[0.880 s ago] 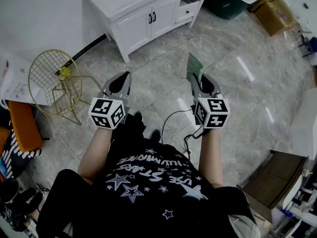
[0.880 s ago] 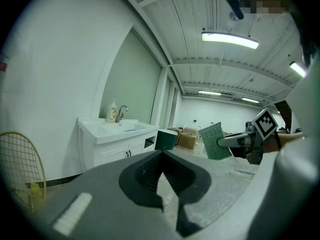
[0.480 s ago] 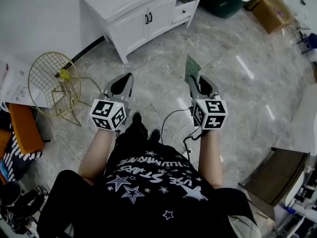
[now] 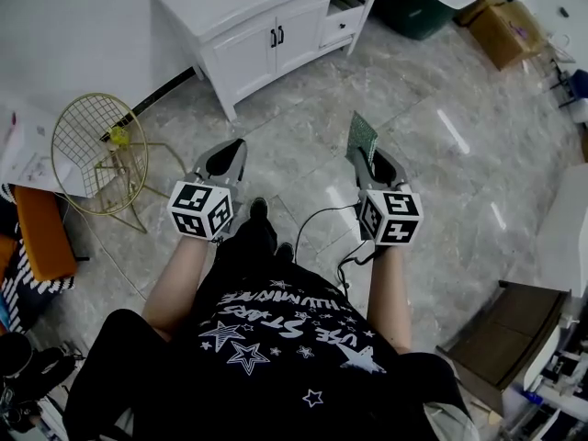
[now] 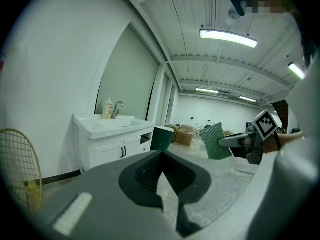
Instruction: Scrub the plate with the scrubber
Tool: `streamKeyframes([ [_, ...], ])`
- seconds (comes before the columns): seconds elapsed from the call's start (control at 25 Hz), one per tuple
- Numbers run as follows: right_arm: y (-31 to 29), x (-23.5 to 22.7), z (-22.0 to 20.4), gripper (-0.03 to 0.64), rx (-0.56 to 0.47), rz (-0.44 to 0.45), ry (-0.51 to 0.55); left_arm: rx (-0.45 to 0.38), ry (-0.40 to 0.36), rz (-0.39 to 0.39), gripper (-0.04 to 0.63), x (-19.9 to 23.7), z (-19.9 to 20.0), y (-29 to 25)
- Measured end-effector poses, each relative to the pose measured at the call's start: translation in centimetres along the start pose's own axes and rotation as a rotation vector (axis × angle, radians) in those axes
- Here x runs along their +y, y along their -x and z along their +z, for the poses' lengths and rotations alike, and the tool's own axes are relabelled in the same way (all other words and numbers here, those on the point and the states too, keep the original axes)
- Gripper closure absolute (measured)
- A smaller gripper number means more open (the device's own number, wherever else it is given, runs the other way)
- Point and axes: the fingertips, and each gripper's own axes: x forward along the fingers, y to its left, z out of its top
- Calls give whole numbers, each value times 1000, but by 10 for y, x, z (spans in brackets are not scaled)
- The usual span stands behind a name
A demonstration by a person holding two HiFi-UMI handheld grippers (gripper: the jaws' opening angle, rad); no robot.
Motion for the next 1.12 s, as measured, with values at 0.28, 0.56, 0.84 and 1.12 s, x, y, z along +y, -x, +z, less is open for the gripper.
streamKeyframes([
  [0.28,-26,-6,12,505,-7,1,7,12,-22,-34,317,15,4,-28],
  [0.56,-98,-28,39,505,3,-12,27,20,23,-22,256,69,13,-100],
  [0.84,-193,-70,76,505,34,-50,24,21,71,-15,253,136,44,-202],
  [1.12,-294,-98,141,505,41,-52,16,44,87,-40,253,203,92,-294],
])
